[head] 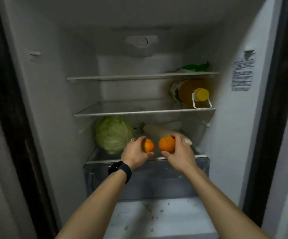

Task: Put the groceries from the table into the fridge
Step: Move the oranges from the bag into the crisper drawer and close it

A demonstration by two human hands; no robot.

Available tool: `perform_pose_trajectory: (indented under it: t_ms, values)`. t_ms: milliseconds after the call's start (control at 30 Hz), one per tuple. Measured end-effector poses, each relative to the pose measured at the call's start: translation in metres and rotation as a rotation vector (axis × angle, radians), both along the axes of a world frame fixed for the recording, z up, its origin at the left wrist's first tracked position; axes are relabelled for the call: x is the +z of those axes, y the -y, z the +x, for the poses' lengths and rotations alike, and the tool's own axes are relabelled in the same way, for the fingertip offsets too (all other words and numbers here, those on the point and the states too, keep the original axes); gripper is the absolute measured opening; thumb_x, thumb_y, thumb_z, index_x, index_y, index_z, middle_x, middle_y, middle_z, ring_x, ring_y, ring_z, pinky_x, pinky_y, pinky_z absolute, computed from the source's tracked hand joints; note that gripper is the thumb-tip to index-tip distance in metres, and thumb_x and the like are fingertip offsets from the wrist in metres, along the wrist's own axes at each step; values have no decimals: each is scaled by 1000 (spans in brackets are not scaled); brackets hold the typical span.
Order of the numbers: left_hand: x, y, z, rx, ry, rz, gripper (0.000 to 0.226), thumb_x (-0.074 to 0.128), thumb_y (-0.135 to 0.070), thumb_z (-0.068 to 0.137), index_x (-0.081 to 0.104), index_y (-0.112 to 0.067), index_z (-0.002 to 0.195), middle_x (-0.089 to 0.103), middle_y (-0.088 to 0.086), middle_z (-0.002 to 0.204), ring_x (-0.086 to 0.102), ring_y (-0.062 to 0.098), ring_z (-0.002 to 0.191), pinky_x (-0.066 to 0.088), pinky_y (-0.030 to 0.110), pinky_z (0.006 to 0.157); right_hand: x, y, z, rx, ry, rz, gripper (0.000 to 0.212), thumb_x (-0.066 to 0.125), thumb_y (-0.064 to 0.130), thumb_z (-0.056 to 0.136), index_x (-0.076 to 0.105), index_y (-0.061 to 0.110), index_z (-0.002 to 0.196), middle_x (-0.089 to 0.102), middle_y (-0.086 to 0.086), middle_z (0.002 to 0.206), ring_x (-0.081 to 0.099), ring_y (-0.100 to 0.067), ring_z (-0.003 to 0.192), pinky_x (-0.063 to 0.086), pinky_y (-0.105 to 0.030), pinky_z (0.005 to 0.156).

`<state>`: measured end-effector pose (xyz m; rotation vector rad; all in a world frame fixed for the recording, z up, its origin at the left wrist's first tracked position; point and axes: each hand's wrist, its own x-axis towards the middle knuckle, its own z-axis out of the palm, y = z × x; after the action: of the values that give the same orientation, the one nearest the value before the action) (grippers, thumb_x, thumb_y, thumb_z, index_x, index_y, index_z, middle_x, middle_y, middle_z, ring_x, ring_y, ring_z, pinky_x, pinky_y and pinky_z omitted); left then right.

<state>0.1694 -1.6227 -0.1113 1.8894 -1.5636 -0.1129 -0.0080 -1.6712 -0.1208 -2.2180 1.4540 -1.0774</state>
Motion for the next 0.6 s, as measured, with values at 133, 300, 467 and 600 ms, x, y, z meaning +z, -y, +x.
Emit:
perform_pose_trajectory:
  t_ms: [133, 300, 467, 600]
  values:
    - [-8, 36, 8, 30, 40, 68, 75, 72, -41, 84, 39, -22, 149, 50, 15, 135, 54, 32, 119, 44, 35, 100, -14, 37, 17, 32, -72, 17, 69, 71, 43, 86, 38, 23, 143, 51, -6, 142, 43, -33, 129, 41, -43, 104]
    - [-22, 54, 24, 16, 7, 101, 77, 72, -44, 82, 39, -28, 149, 52, 15, 135, 53, 31, 121, 43, 33, 100, -35, 60, 22, -5, -49, 56, 72, 61, 50, 87, 36, 24, 149, 47, -5, 148, 38, -33, 136, 41, -46, 107]
    - [-22, 54, 27, -15, 16, 100, 82, 73, -48, 83, 34, -27, 152, 50, 17, 136, 52, 32, 122, 43, 34, 101, -36, 58, 22, -15, -65, -31, 76, 64, 50, 86, 35, 23, 151, 35, -7, 154, 34, -32, 139, 39, -44, 108]
    - [-27, 38, 28, -37, 9, 37, 78, 69, -48, 86, 32, -26, 151, 46, 13, 143, 50, 30, 125, 42, 35, 99, -49, 30, 18, -13, 220, -130, 65, 74, 38, 85, 48, 23, 142, 39, -4, 146, 39, -25, 129, 38, -37, 103]
